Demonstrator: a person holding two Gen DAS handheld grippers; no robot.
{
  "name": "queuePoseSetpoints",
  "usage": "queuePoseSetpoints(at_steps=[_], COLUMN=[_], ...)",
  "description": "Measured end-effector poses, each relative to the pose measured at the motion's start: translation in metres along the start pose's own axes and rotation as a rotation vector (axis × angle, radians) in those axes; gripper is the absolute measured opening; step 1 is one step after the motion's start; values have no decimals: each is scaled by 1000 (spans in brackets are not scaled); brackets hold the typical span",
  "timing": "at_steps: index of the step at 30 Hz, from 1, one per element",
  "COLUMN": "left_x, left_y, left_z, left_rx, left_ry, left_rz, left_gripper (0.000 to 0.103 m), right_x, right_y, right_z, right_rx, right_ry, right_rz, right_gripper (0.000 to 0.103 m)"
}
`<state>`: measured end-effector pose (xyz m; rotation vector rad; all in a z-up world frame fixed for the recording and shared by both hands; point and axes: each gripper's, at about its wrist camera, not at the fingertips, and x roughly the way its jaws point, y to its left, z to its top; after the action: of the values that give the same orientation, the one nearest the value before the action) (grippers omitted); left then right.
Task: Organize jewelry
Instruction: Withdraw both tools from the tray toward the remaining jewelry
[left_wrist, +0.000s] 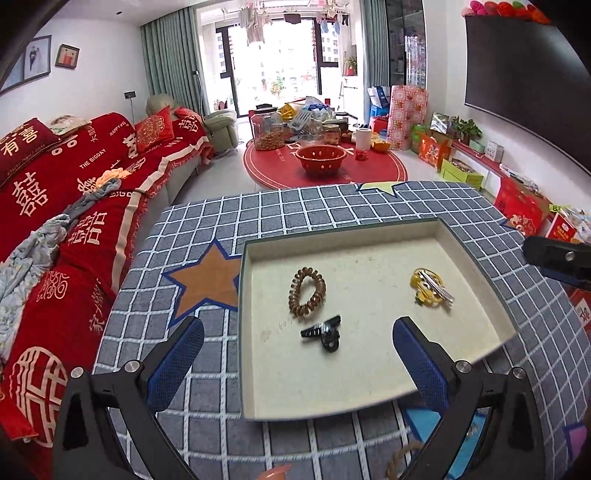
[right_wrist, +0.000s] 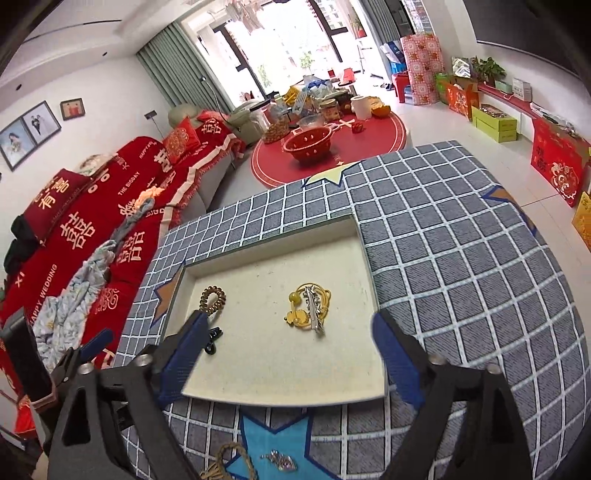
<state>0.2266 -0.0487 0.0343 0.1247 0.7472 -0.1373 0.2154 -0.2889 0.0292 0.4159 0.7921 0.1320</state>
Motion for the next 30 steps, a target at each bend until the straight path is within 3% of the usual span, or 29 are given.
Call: queuePoseSetpoints(at_steps=[3, 17, 30], left_x=[-15, -30, -17], left_y=[3, -3, -6], left_z=[-15, -102, -136], left_rx=[12, 73, 96], left_ry=[-6, 117, 188], left_rz=[-23, -106, -107], left_gripper=[103, 103, 103], right_x=[-17, -46, -34], right_y=[-3, -2, -15], right_z=[-12, -78, -142], right_rx=[8, -12, 7], right_ry=[-20, 126, 225], right_rz=[2, -78, -180], right_gripper=[103, 103, 103])
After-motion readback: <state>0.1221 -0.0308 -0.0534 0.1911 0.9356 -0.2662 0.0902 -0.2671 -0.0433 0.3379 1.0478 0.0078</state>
